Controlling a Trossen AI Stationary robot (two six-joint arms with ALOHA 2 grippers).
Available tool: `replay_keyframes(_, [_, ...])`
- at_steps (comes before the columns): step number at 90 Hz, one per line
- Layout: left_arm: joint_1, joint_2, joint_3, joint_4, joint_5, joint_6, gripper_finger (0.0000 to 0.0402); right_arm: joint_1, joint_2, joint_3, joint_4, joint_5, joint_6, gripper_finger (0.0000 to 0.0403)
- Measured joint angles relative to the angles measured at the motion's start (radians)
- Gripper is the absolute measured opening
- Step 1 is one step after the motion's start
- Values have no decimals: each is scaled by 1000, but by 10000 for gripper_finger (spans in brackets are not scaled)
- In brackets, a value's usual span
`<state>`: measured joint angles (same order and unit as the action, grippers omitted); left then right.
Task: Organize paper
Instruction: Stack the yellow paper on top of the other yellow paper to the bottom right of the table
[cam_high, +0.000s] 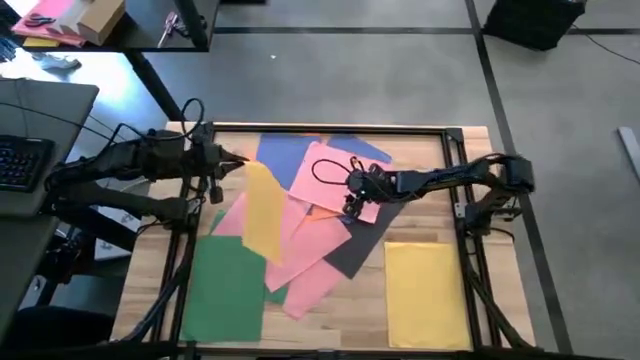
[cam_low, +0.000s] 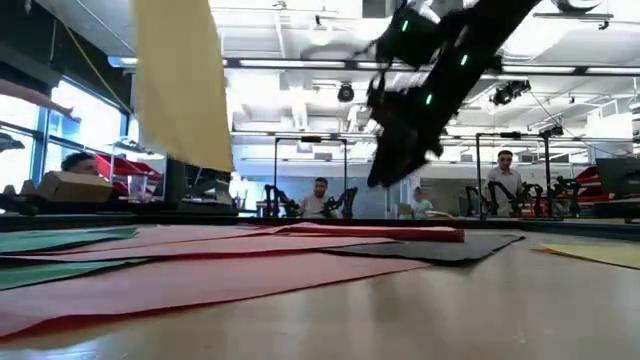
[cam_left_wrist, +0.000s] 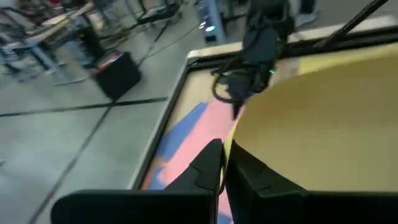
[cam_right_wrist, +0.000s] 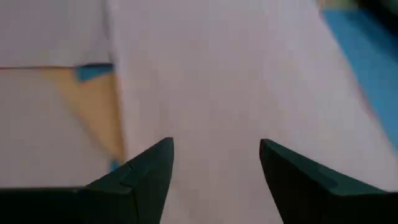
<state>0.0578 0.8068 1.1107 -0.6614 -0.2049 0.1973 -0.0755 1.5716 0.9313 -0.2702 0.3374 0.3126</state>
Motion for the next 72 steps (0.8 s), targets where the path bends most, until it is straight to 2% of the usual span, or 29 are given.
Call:
replay_keyframes(22, [-11,195,0,237,144,-13,0,149,-241,4,-155,98,60,224])
replay_keyframes(35, [-32,353,0,443,224,-16,0,248,-313,4,-241,144,136,224])
replay_keyframes(47, [-51,494,33,586,284,-50,0,329,-358,4,-413,180,255,224])
replay_keyframes(60, [-85,671,130,636,270,-38,0,399,-399,3,-645,216,416,224])
replay_keyframes(72, [-113,841,256,654,204,1,0,445,-429,3,-784,219,530,224])
